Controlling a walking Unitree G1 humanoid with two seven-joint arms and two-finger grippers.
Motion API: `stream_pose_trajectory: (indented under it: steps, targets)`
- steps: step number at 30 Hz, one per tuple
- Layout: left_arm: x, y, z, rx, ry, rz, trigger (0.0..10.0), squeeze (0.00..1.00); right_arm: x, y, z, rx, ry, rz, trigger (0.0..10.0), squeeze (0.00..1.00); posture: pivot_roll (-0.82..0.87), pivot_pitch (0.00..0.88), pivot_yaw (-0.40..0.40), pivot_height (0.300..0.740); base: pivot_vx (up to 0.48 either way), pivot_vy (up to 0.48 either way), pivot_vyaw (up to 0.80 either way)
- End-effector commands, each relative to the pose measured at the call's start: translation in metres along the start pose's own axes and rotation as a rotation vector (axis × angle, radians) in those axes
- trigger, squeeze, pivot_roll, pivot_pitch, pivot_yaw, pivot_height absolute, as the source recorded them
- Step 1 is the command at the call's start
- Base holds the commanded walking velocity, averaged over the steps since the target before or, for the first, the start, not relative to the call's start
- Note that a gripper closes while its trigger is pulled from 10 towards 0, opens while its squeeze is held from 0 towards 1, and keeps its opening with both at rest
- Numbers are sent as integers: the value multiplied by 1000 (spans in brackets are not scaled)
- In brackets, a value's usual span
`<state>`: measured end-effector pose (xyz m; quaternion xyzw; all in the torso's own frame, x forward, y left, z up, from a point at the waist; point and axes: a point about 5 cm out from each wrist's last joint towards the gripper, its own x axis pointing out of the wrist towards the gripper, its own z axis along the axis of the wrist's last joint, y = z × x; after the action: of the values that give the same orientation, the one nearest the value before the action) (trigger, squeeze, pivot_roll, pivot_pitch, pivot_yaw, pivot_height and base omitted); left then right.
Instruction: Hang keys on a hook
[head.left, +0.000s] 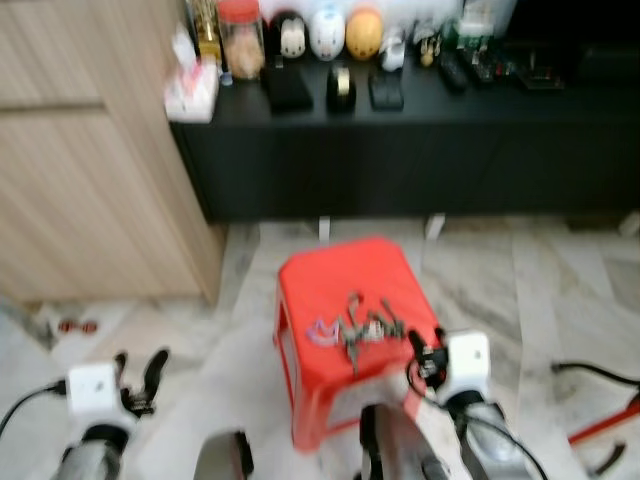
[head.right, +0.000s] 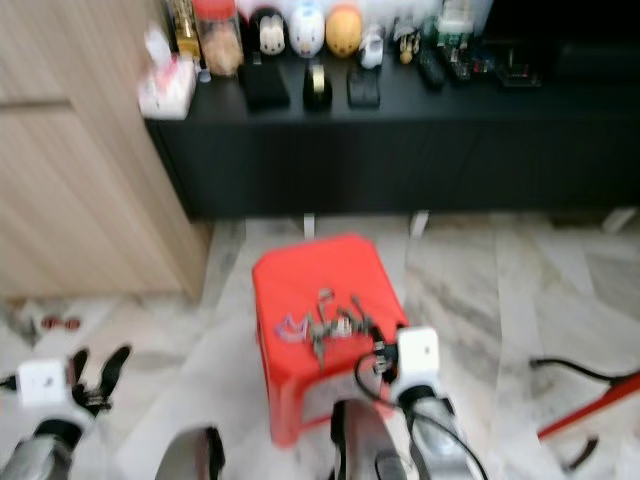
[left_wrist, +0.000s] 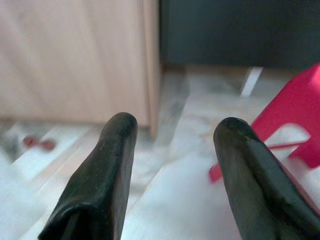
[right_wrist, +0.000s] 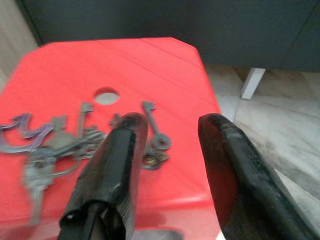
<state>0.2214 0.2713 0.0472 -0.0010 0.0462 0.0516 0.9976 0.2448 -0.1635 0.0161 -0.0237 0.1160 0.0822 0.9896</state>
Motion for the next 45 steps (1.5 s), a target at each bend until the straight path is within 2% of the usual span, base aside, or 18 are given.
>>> stream_pose_trajectory:
  steps: [1, 3, 4, 12, 15, 20, 21, 24, 26, 27, 28, 32, 35, 45]
  targets:
    - [-3, -1, -8, -4, 23, -8, 10000, 0, -4, -1, -5, -10, 22, 5, 10000, 0, -157, 135, -31, 573, 0, 0, 800]
    - [-1, -3, -10, -5, 22, -11, 10000, 0, -5, -2, -8, -7, 33, 1, 10000, 0, -158, 136, -31, 573, 0, 0, 800]
    - [0, -6, -11, -6, 19, -14, 10000, 0, -5, -3, -9, 12, 34, -9, 10000, 0, -160, 137, -32, 573, 0, 0, 0]
    - [5, -36, -2, -7, -23, -43, 10000, 0, -5, -7, -12, -10, 71, -4, 10000, 0, -166, 137, -36, 573, 0, 0, 0]
    - [8, -45, 3, -5, -32, -47, 10000, 0, -3, -9, -22, -67, 161, 0, 10000, 0, -169, 139, -37, 573, 0, 0, 0]
    - [18, -51, 14, -18, -43, -40, 10000, 0, 0, -13, -26, -118, 189, 5, 10000, 0, -167, 142, -43, 573, 0, 0, 0]
    - [22, -53, 18, -18, -47, -42, 10000, 0, 1, -15, -27, -157, 211, 13, 10000, 1000, -165, 143, -44, 573, 0, 0, 0]
    - [30, -57, 25, -27, -49, -40, 10000, 0, 5, -19, -30, -265, 256, 15, 10000, 1000, -163, 146, -48, 573, 0, 0, 0]
    - [35, -57, 28, -30, -47, -37, 10000, 0, 8, -22, -30, -301, 271, 5, 10000, 1000, -162, 145, -49, 573, 0, 0, 0]
    - [37, -57, 29, -32, -48, -37, 10000, 0, 10, -22, -29, -303, 270, 7, 10000, 702, -160, 144, -49, 573, 0, 0, 0]
    - [41, -58, 33, -32, -49, -36, 10000, 0, 14, -22, -25, -339, 257, 33, 10000, 0, -160, 145, -50, 573, 0, 0, 0]
    - [46, -58, 40, -34, -51, -33, 10000, 0, 20, -22, -17, -361, 227, 46, 10000, 0, -160, 147, -51, 573, 0, 0, 0]
    - [38, -59, 36, -36, -49, -32, 10000, 0, 23, -21, -15, -372, 214, 81, 10000, 0, -160, 149, -48, 573, 0, 0, 0]
    - [35, -56, 37, -32, -44, -32, 10000, 0, 30, -16, -11, -417, 208, 155, 10000, 0, -155, 150, -42, 573, 0, 0, 0]
